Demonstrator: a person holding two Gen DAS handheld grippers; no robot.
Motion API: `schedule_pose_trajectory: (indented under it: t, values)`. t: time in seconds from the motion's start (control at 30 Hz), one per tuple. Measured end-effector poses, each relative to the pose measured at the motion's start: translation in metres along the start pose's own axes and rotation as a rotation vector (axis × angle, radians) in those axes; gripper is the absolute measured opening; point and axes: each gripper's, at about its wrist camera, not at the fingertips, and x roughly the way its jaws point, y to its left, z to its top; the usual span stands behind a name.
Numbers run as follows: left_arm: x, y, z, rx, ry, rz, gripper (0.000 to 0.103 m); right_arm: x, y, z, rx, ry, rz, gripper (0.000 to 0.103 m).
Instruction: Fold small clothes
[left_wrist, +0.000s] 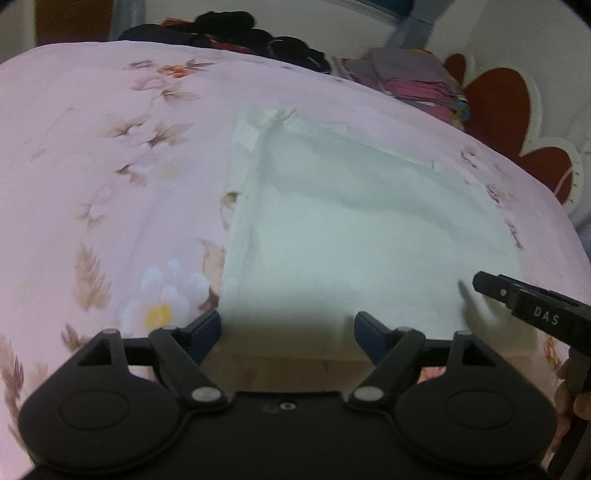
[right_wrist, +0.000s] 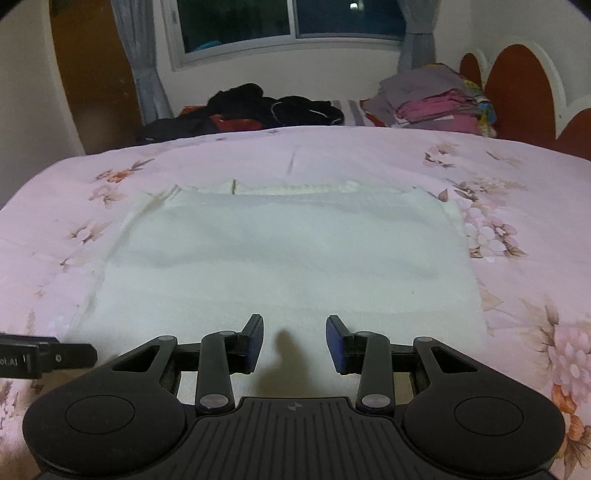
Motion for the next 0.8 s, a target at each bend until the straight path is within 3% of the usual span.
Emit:
schedule_pose_trajectory:
  t: [0.13,0.2,0.37,0.53,0.8]
  values:
    - [-0.011,-0.009,-0.014,-0.049,-0.002,0.026,0.079,-0.006,-0.020,-0.009,0.000,0.015,0.034,0.041]
    - [-0.019,-0.013,-0.022,-0.084,-0.008,0.037,0.079,-0.014,-0.034,-0.014,0.004,-0.002,0.042,0.075]
    - [-0.022,-0.025,-0.041,-0.161,0.011,0.038,0.079,-0.033,-0.058,-0.016,-0.034,-0.047,0.074,0.075]
    - [-0.012,-0.019,-0.051,-0.302,0.011,-0.024,0.078,-0.036,-0.060,-0.015,-0.051,-0.055,0.129,0.075]
    - [0.014,0.009,-0.039,-0.475,-0.116,-0.193,0.088,-0.017,-0.028,-0.009,-0.112,-0.065,0.130,0.075]
